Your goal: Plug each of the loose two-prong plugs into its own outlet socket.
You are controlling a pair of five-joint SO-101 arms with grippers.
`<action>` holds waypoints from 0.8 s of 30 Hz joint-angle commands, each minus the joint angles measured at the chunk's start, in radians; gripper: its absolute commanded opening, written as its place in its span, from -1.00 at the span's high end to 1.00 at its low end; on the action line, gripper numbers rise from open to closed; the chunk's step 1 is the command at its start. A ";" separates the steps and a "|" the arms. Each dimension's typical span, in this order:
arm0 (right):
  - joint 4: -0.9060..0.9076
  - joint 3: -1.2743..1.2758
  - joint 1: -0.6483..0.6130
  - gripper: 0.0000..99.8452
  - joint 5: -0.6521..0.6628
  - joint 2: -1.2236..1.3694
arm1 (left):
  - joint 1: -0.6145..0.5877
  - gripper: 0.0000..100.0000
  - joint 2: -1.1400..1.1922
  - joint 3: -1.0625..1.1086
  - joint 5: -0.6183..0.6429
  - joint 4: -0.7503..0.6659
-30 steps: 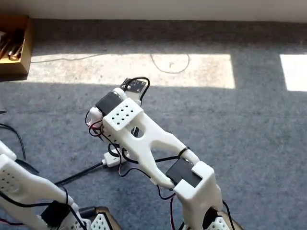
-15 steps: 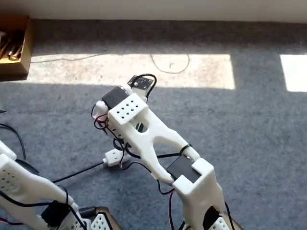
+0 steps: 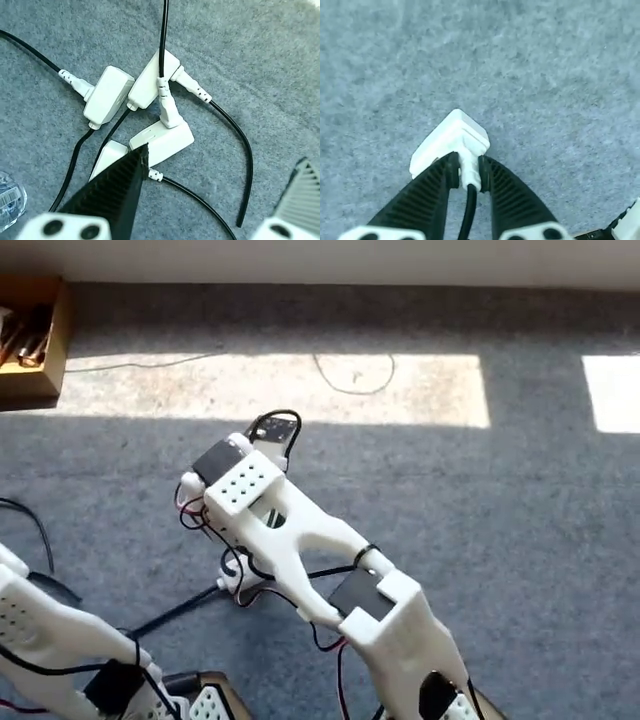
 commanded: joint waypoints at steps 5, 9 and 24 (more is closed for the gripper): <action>0.004 0.004 -0.021 0.98 0.160 0.047 | 0.004 0.16 -0.015 -0.035 -0.006 0.006; 0.076 -0.064 -0.027 0.98 0.192 0.053 | 0.022 0.16 -0.015 -0.035 -0.006 0.006; 0.084 -0.099 -0.077 -0.83 0.269 -0.140 | 0.031 0.16 -0.007 -0.035 -0.061 0.005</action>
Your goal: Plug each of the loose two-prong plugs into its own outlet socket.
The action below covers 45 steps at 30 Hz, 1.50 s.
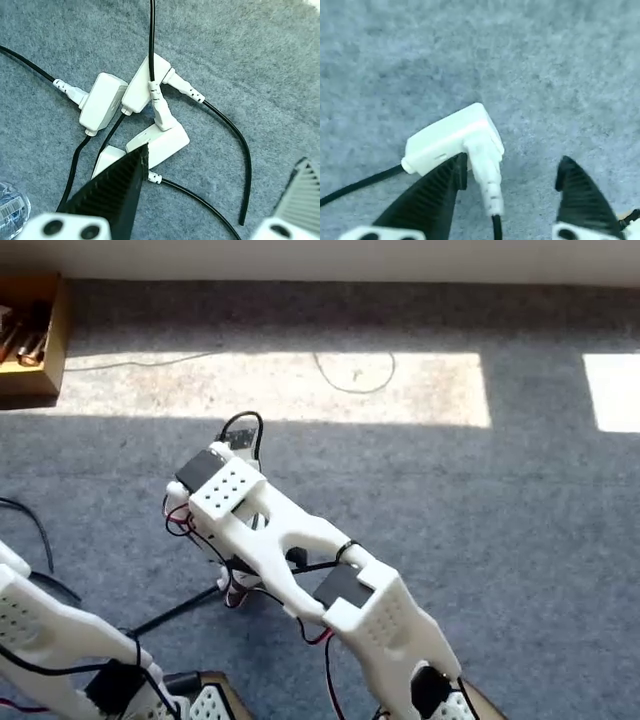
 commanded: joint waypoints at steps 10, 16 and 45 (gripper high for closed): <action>0.039 -0.348 0.197 -0.63 0.104 -0.708 | 0.062 0.16 -0.013 -0.036 -0.075 0.092; 0.042 0.024 0.860 -0.61 0.598 -1.156 | 0.177 0.16 -0.035 -0.045 -0.167 0.304; -1.046 1.877 1.075 -0.61 0.954 -1.491 | 1.253 0.29 -0.657 1.322 -0.098 -0.210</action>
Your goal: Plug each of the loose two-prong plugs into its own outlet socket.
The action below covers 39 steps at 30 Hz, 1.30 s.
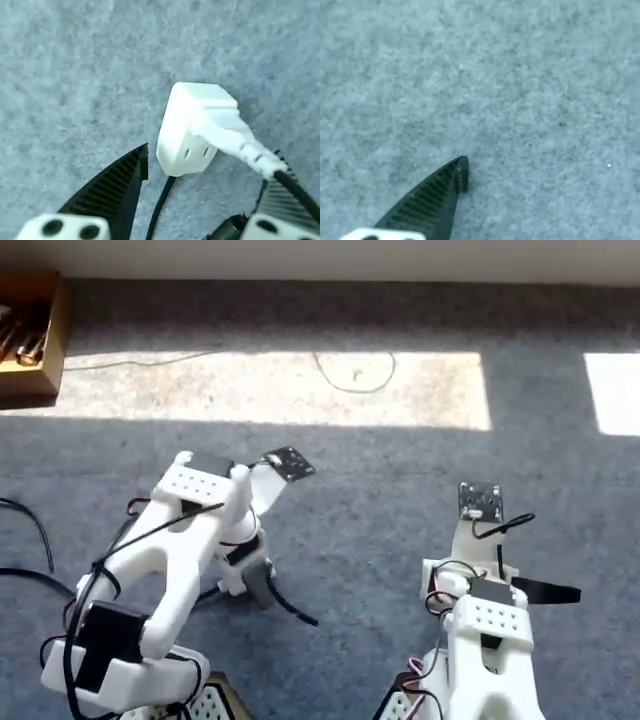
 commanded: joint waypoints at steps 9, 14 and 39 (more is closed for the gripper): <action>-0.015 -0.002 -0.010 -0.61 0.011 -0.018 | 0.079 0.96 -0.035 0.067 0.069 -0.130; -0.015 -0.001 -0.010 -0.61 0.011 -0.018 | 0.016 0.99 -0.042 0.056 0.011 -0.103; -0.015 -0.001 -0.012 -0.61 0.011 -0.018 | -1.136 0.82 0.549 -0.888 -0.381 0.055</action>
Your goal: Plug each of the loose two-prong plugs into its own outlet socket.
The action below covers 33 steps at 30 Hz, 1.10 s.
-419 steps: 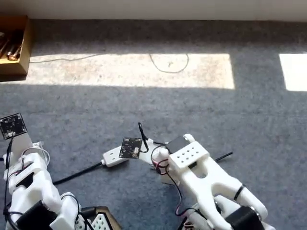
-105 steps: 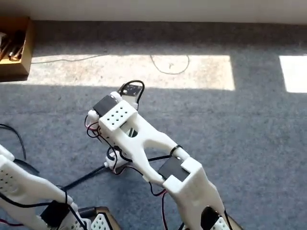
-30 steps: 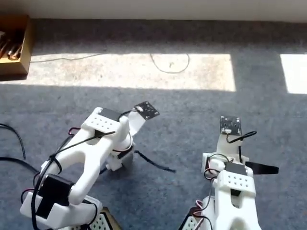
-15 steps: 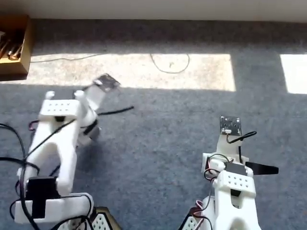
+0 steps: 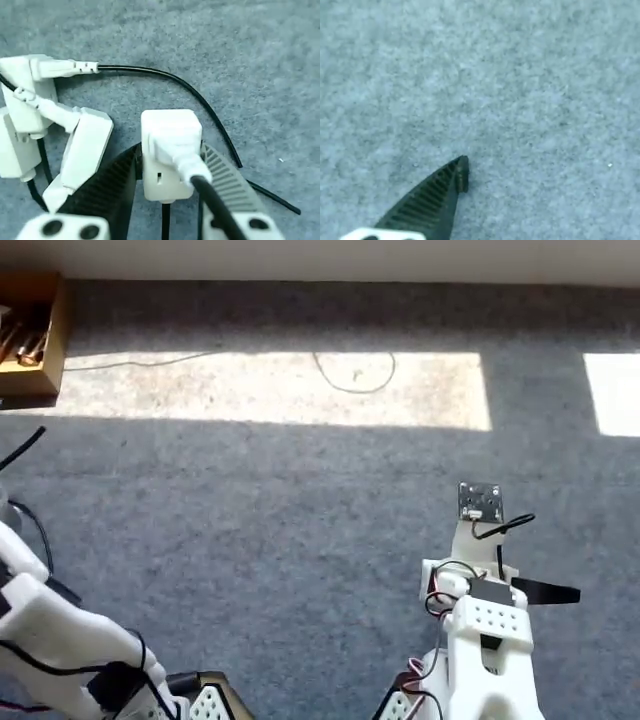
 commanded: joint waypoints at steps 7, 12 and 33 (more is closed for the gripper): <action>-0.010 -0.001 -0.051 -0.61 0.046 -0.018 | -0.008 0.38 0.079 -0.242 0.124 0.121; -0.010 -0.001 -0.051 -0.61 0.052 -0.018 | -0.024 0.23 0.079 -0.286 0.137 0.157; 0.351 -0.309 -0.021 -0.61 0.031 -0.028 | 0.216 0.22 -0.550 -0.456 0.532 0.462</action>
